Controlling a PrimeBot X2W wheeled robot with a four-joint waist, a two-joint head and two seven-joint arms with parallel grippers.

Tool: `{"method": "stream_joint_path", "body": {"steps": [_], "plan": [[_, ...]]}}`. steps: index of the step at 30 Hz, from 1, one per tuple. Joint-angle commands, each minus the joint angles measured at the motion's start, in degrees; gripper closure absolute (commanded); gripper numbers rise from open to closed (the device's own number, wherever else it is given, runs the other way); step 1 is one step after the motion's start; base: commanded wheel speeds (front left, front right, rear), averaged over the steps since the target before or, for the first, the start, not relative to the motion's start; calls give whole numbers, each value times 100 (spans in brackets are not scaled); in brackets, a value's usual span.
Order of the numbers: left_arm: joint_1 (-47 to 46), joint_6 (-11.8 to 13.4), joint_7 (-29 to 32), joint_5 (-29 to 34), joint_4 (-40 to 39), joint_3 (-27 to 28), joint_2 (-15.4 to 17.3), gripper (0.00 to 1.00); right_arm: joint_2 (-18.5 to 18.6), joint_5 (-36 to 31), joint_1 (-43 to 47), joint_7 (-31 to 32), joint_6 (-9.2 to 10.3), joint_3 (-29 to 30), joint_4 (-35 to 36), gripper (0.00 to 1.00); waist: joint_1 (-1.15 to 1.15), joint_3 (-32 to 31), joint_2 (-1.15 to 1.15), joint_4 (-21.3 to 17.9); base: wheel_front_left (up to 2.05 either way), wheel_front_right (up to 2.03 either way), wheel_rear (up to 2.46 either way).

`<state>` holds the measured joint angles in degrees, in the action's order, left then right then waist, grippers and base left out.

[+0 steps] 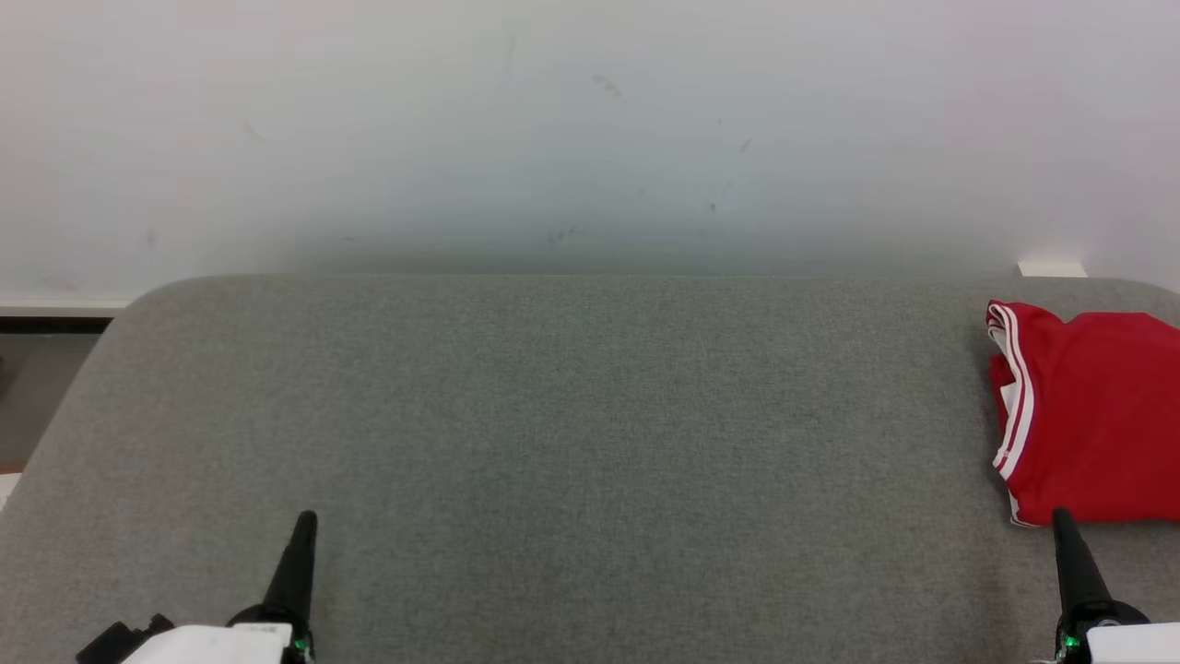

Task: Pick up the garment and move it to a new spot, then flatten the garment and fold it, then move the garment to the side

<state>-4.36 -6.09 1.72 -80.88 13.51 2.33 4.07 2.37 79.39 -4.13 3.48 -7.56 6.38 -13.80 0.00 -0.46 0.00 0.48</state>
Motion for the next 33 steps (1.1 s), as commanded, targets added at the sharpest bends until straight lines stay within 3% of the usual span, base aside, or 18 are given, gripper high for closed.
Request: {"method": "stream_joint_path", "body": {"steps": [1, 26, 33], "plan": [[-98, -51, 39, -211, -13, 43, 45, 100, 68, 197, -106, 47, 11, 27, -1, 100, 0, 3, 0, -4, 0, 0, 0], [-226, -105, 310, -1281, 23, 219, 55, 100, 74, 1238, -295, 300, 14, 38, -69, 100, 0, 40, 0, -44, 0, 0, 0], [-230, -100, 329, -1328, 27, 230, 51, 100, 73, 1294, -299, 338, 14, 38, -73, 100, 0, 44, 0, -49, 0, 0, 0]]}}
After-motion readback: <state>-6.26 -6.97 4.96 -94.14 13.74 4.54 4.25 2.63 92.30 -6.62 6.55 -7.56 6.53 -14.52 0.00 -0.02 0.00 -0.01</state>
